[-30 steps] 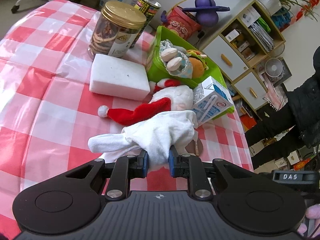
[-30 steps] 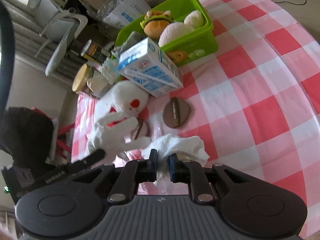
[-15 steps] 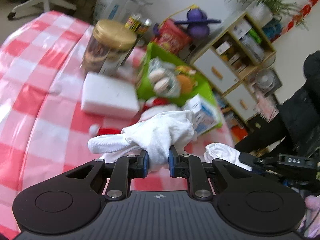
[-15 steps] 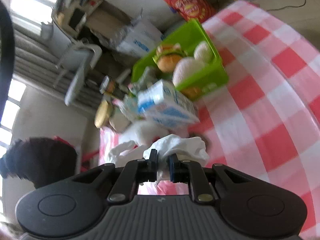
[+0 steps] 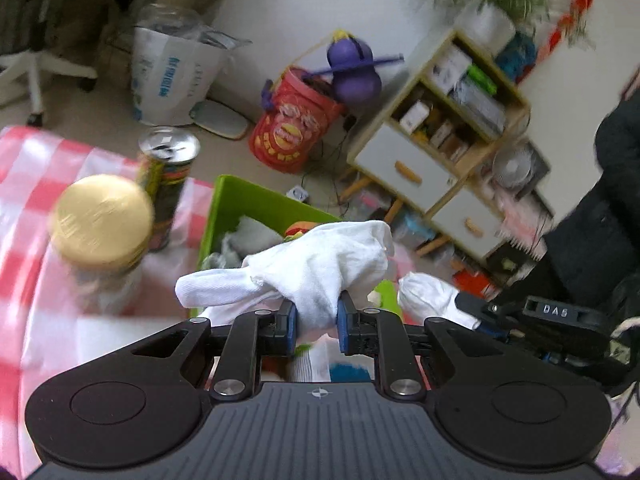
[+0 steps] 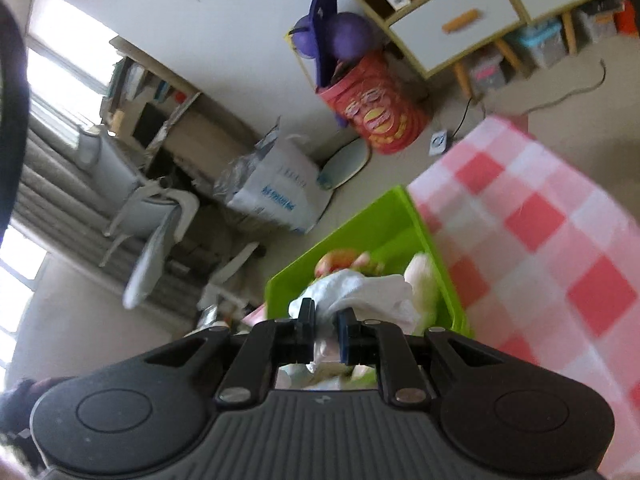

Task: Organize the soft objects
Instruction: 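Carry both white items over the green bin and open both tools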

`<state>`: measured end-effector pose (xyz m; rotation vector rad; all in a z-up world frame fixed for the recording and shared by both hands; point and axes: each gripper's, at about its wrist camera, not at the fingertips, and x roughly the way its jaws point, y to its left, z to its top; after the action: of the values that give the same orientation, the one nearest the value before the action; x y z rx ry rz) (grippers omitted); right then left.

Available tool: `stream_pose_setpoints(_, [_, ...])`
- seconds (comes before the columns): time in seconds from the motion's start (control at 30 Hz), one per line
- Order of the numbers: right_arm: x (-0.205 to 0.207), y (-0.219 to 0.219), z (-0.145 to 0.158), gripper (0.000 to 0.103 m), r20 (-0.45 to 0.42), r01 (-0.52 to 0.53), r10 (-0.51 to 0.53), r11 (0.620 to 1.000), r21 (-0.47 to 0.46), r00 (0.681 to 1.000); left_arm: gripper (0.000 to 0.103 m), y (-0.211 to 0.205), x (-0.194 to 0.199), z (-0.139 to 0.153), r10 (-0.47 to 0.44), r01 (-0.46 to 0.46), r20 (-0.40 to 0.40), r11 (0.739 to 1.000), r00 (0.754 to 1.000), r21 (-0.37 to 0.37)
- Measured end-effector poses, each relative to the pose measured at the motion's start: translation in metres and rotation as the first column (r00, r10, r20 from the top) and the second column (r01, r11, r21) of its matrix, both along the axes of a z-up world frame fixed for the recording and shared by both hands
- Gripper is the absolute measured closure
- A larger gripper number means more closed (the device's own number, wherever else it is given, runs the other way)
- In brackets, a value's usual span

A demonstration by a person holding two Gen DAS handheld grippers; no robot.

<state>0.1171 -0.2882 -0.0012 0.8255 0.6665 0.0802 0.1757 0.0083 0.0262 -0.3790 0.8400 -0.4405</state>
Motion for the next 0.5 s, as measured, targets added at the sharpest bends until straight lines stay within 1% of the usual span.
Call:
stream_pose_setpoints(0.1, [0.022, 0.004, -0.01, 0.103, -0.015, 0.003, -0.005, 0.997, -0.072, 1.0, 0.086, -0.026, 0.034, -0.017, -0.06, 0.063, -0.046, 0.996, 0.997, 0.064])
stream_pose_setpoints(0.27, [0.054, 0.016, -0.027, 0.103, -0.054, -0.025, 0.016, 0.986, -0.165, 0.998, 0.086, -0.059, 0.073, -0.054, -0.108, 0.13, -0.135, 0.978, 0.985, 0.162])
stream_pose_setpoints(0.37, [0.064, 0.022, -0.035, 0.103, -0.062, -0.047, 0.034, 0.975, -0.217, 0.998, 0.086, -0.073, 0.085, -0.069, -0.136, 0.167, -0.148, 0.96, 0.98, 0.224])
stream_pose_setpoints(0.5, [0.076, 0.028, -0.042, 0.103, -0.059, -0.074, 0.06, 0.962, -0.264, 0.996, 0.086, -0.086, 0.096, -0.075, -0.169, 0.201, -0.138, 0.944, 0.976, 0.262])
